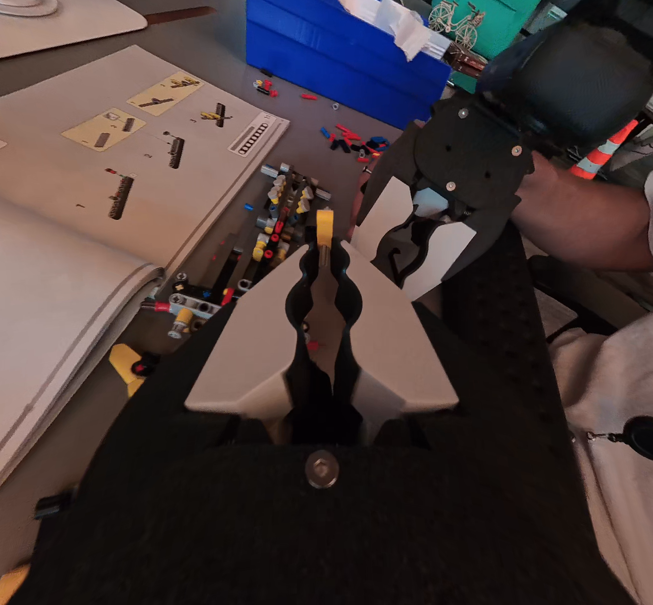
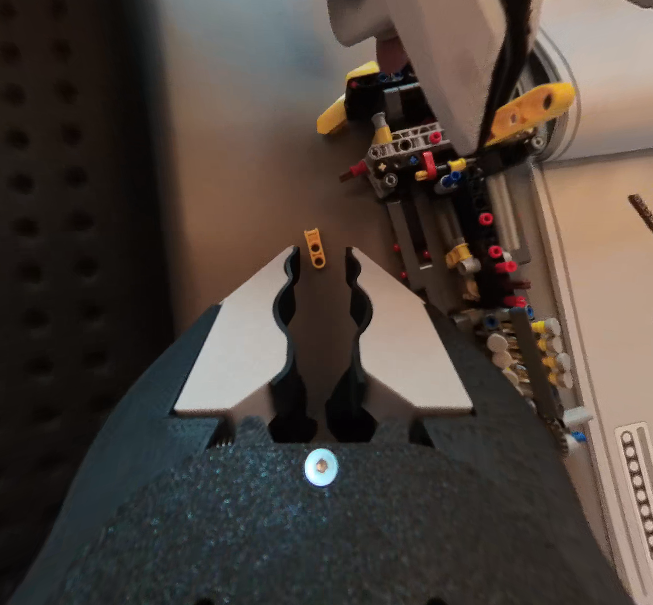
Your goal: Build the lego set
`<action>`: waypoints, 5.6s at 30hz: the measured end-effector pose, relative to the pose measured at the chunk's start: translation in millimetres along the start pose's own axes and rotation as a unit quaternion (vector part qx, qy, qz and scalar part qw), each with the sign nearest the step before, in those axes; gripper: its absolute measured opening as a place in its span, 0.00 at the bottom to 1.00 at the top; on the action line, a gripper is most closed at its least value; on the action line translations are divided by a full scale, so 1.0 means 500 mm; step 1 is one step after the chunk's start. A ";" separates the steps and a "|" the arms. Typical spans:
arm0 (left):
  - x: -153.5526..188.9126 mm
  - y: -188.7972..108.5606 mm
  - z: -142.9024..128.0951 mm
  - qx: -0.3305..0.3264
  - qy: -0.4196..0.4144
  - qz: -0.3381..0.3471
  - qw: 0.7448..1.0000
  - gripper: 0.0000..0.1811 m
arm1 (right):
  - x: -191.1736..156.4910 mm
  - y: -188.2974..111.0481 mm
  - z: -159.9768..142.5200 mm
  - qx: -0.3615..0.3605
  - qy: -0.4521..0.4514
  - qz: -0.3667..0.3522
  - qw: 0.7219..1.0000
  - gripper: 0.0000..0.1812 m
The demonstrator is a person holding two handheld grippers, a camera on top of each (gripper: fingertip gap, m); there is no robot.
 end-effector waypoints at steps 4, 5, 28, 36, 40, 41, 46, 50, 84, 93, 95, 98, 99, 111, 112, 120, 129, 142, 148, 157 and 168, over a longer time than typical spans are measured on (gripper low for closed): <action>-0.020 -0.015 0.013 0.017 -0.013 0.012 1.000 0.03 | -0.002 0.004 0.004 -0.017 -0.001 0.014 1.000 0.14; -0.023 -0.018 0.015 0.020 -0.016 0.013 1.000 0.03 | -0.005 0.003 0.002 -0.019 0.001 0.019 1.000 0.13; 0.025 -0.011 -0.051 -0.101 0.012 -0.039 0.994 0.03 | 0.029 -0.109 0.000 -0.085 -0.300 -0.197 0.929 0.04; 0.043 -0.010 -0.057 -0.108 0.026 -0.059 0.992 0.03 | 0.031 -0.099 -0.016 -0.178 -0.453 -0.205 0.849 0.04; 0.039 -0.012 -0.061 -0.114 0.029 -0.058 0.991 0.03 | -0.009 -0.085 -0.060 -0.174 -0.299 -0.082 0.935 0.04; 0.044 -0.010 -0.064 -0.117 0.033 -0.062 0.991 0.03 | -0.026 -0.084 -0.064 -0.176 -0.262 -0.043 0.948 0.04; 0.077 0.010 -0.079 -0.134 0.053 -0.081 0.986 0.03 | -0.026 -0.093 -0.061 -0.225 -0.163 -0.009 0.961 0.04; 0.090 0.020 -0.086 -0.140 0.053 -0.089 0.985 0.03 | -0.026 -0.086 -0.042 -0.210 -0.165 -0.002 0.964 0.04; 0.084 0.030 -0.169 -0.243 0.178 -0.036 0.953 0.03 | 0.006 -0.091 -0.062 -0.154 -0.085 -0.004 0.984 0.04; 0.118 0.027 -0.130 -0.187 0.139 -0.080 0.969 0.17 | -0.020 -0.115 0.006 0.057 -0.169 -0.104 0.978 0.04; 0.127 0.019 -0.088 -0.138 0.086 -0.109 0.981 0.17 | -0.026 -0.127 0.023 0.071 -0.200 -0.150 0.966 0.04; 0.131 0.012 -0.046 -0.086 0.009 -0.145 0.986 0.11 | -0.034 -0.128 0.031 0.045 -0.253 -0.202 0.945 0.04; 0.130 0.012 -0.044 -0.083 -0.001 -0.149 0.985 0.08 | -0.036 -0.128 0.035 0.042 -0.268 -0.213 0.939 0.04; 0.138 0.020 -0.044 -0.073 0.003 -0.169 0.983 0.03 | -0.053 -0.135 0.041 0.051 -0.331 -0.237 0.912 0.04; 0.138 0.020 -0.046 -0.072 0.019 -0.163 0.984 0.03 | -0.053 -0.133 0.040 0.055 -0.318 -0.231 0.918 0.04; 0.172 -0.014 0.018 0.056 0.145 -0.155 0.976 0.03 | -0.046 -0.200 0.074 0.334 0.093 0.015 0.938 0.18; 0.188 -0.028 0.037 0.092 0.141 -0.172 0.971 0.03 | -0.075 -0.216 0.101 0.453 0.130 0.086 0.878 0.05; 0.188 -0.014 0.011 0.040 0.134 -0.178 0.974 0.03 | -0.082 -0.194 0.081 0.426 0.118 0.075 0.894 0.04; 0.187 -0.014 0.004 0.029 0.149 -0.170 0.974 0.03 | -0.082 -0.189 0.079 0.421 0.109 0.075 0.897 0.04; 0.079 -0.005 -0.151 -0.130 0.206 -0.054 0.968 0.17 | -0.039 -0.177 0.044 0.393 0.144 0.016 0.908 0.04; 0.088 0.042 -0.180 -0.175 0.252 -0.045 0.951 0.07 | -0.043 -0.175 0.048 0.398 0.149 0.042 0.904 0.04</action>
Point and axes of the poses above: each gripper's, where its closed fingertips meet, y out along the fingers, z out of its top, x = y × z across the jaws, the point moved 2 cm from there along -y, back along the fingers, and after that the axes turned 5 degrees about z, right-handed, at the moved point
